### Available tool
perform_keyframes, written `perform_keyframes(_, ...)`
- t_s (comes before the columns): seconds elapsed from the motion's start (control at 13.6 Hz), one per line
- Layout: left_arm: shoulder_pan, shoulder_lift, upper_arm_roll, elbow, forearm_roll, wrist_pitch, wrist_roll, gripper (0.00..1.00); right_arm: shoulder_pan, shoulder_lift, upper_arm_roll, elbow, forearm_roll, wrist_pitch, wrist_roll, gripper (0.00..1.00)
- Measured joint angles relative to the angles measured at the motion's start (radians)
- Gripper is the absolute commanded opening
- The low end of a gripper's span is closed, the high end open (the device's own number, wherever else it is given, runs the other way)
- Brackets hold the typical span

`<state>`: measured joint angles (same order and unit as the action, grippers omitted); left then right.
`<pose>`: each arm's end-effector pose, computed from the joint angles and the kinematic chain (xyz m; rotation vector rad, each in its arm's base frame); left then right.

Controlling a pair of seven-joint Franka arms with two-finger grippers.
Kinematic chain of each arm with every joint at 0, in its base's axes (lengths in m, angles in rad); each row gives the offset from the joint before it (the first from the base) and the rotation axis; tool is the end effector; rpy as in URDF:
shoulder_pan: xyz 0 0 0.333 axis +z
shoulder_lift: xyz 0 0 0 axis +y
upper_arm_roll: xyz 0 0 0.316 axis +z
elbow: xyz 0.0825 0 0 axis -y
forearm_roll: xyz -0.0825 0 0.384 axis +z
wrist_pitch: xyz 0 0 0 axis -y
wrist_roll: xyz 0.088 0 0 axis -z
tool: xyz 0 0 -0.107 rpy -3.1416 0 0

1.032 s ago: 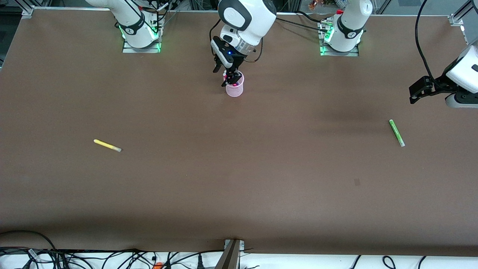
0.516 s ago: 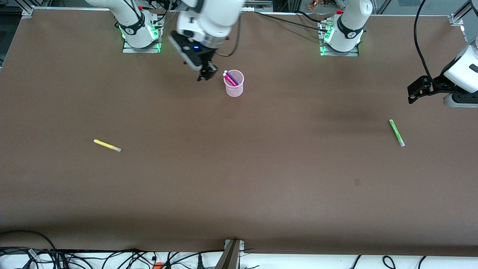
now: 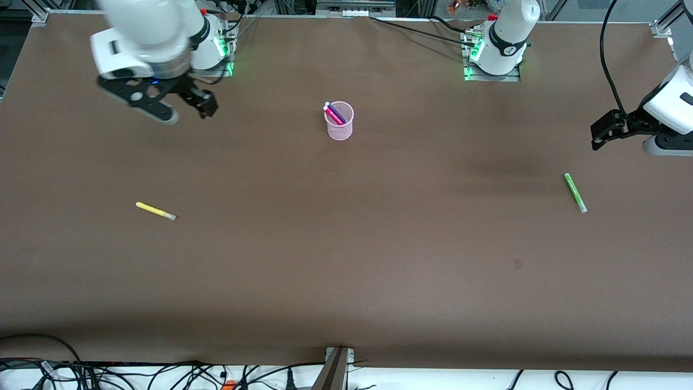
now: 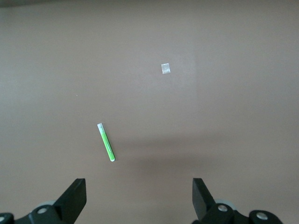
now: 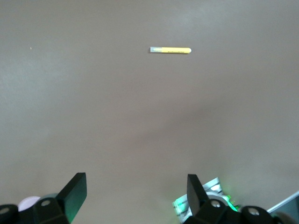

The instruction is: Organize pens into pink holder with both arms

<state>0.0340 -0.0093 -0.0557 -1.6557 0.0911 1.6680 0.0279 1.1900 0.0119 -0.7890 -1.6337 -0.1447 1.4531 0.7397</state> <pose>0.5591 -0.0034 0.5983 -3.0488 0.0876 -0.0325 0.5033 0.1974 0.5830 2.8660 -0.4962 -0.1111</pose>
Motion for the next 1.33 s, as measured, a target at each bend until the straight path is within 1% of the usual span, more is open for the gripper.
perform_keyframes(0.15,-0.001,0.000,-0.006,0.000,0.000,0.000,0.000,1.00,-0.001,-0.009,-0.100,-0.002,0.039,0.002,-0.210,0.99)
perform_keyframes(0.22,-0.001,0.000,-0.013,0.001,0.000,0.000,0.000,1.00,-0.001,-0.010,-0.137,-0.004,0.050,0.011,-0.306,0.99)
perform_keyframes(0.29,-0.001,0.000,-0.019,0.001,0.000,0.000,0.000,1.00,-0.001,-0.009,-0.158,-0.008,0.054,0.028,-0.395,0.99)
perform_keyframes(0.44,-0.001,0.000,-0.025,0.003,0.000,0.000,0.000,1.00,-0.001,-0.009,-0.181,-0.018,0.068,0.069,-0.565,0.99)
perform_keyframes(0.59,-0.001,0.000,-0.025,0.005,0.000,0.000,0.000,1.00,-0.001,-0.006,-0.202,-0.023,0.118,0.109,-0.651,0.99)
perform_keyframes(0.81,-0.001,0.000,-0.025,0.005,0.000,0.000,0.000,1.00,-0.003,-0.006,-0.219,-0.025,0.139,0.142,-0.676,0.99)
perform_keyframes(1.18,-0.001,0.000,-0.025,0.005,0.000,0.000,0.000,1.00,-0.038,-0.002,-0.218,-0.026,0.139,0.155,-0.676,0.99)
perform_keyframes(1.25,-0.001,0.000,-0.025,0.005,0.000,0.000,0.000,1.00,-0.060,0.003,-0.207,-0.026,0.139,0.161,-0.676,0.99)
perform_keyframes(1.33,-0.001,0.000,-0.025,0.006,0.000,0.000,0.000,1.00,-0.103,0.009,-0.171,-0.026,0.140,0.166,-0.677,0.99)
